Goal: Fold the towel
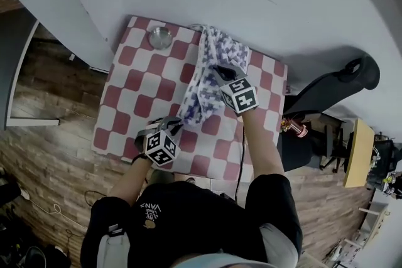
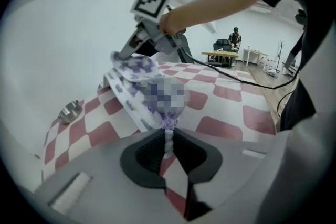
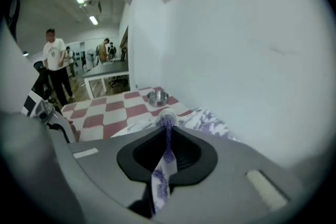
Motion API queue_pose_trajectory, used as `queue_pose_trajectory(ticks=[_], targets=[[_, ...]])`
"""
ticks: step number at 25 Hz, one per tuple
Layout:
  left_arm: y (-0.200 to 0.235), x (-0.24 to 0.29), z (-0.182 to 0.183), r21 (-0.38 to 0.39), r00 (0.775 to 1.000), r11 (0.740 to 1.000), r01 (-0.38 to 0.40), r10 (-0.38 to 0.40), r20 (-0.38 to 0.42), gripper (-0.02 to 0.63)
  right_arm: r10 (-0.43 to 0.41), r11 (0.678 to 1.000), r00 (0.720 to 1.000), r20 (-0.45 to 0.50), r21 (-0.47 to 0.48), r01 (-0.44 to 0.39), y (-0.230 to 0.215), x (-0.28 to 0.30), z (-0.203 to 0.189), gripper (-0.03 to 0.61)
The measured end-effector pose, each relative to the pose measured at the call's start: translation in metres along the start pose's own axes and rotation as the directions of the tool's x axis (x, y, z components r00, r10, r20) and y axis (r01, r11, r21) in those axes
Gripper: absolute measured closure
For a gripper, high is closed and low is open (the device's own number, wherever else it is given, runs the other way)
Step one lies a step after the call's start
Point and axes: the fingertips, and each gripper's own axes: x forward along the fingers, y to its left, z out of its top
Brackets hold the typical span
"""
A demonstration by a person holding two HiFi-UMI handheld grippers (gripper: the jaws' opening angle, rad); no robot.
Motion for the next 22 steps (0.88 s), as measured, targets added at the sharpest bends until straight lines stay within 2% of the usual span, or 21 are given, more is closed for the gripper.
queue_pose_trajectory(ticks=[5, 11, 18, 22], targets=[[0.022, -0.043, 0.009, -0.011, 0.989, 0.989, -0.147, 0.147, 0.021, 0.577, -0.106, 0.986, 0.978, 0.178, 0.147, 0.08, -0.019, -0.103, -0.004, 0.552], [0.023, -0.104, 0.036, 0.032, 0.945, 0.946, -0.322, 0.319, 0.07, 0.577, -0.21, 0.96, 0.929, 0.304, 0.243, 0.138, -0.01, -0.208, -0.035, 0.554], [-0.031, -0.169, 0.067, 0.123, 0.895, 0.889, -0.44, 0.424, 0.137, 0.577, -0.262, 0.919, 0.881, 0.395, 0.38, 0.102, 0.051, -0.306, -0.1, 0.554], [-0.088, -0.203, 0.068, 0.176, 0.886, 0.87, -0.461, 0.44, 0.143, 0.577, -0.258, 0.906, 0.872, 0.415, 0.417, 0.07, 0.094, -0.352, -0.14, 0.554]])
